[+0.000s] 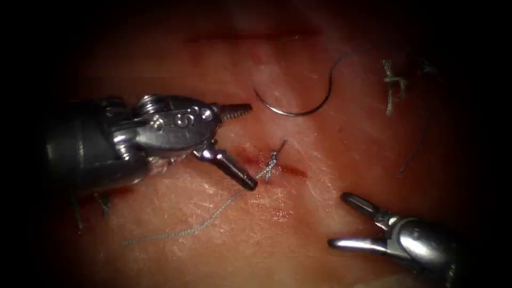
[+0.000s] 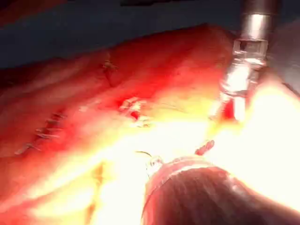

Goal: Wound Closure

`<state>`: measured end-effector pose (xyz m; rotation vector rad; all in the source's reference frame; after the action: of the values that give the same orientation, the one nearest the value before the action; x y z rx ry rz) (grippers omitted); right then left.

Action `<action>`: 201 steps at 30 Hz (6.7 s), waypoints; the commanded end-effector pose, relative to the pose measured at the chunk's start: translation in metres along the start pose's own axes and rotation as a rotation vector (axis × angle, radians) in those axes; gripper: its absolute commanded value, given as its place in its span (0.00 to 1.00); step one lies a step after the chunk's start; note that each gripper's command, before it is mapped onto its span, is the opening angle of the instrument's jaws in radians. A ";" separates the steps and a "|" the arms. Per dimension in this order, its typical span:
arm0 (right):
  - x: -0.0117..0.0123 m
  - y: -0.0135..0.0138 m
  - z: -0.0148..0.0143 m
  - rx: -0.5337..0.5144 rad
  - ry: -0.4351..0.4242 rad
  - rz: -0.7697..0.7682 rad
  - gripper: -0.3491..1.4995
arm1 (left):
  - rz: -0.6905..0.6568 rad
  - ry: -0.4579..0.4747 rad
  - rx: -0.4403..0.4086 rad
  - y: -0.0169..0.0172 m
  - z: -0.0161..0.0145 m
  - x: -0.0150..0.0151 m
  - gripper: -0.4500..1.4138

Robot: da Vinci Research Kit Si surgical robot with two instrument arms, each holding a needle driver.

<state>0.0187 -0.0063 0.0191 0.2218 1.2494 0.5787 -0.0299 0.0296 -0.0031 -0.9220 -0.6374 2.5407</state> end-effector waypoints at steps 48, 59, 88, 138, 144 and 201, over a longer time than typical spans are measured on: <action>0.0018 -0.0004 0.0056 -0.011 -0.033 -0.106 0.91 | 0.205 -0.268 0.121 0.0006 -0.0004 -0.0073 0.00; 0.0012 0.0007 0.0132 -0.080 -0.074 -0.334 0.99 | 0.214 -0.221 0.144 0.0001 -0.0036 -0.0033 0.00; 0.0005 0.0017 0.0214 -0.108 -0.051 -0.456 0.99 | 0.209 -0.210 0.151 0.0017 -0.0030 -0.0026 0.00; 0.0003 0.0017 0.0198 0.005 -0.171 -0.594 0.00 | 0.215 -0.201 0.137 0.0028 -0.0032 -0.0022 0.00; 0.0001 0.0022 0.0198 -0.005 -0.179 -0.595 0.00 | 0.226 -0.173 0.128 0.0035 -0.0048 -0.0009 0.00; 0.0020 0.0032 0.0001 -0.125 -0.112 -0.337 0.95 | -0.121 -0.050 0.211 -0.0166 -0.0008 -0.0116 0.93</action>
<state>0.0176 -0.0022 0.0182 -0.0643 1.1056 0.3480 -0.0176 0.0381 0.0103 -0.7411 -0.4138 2.4638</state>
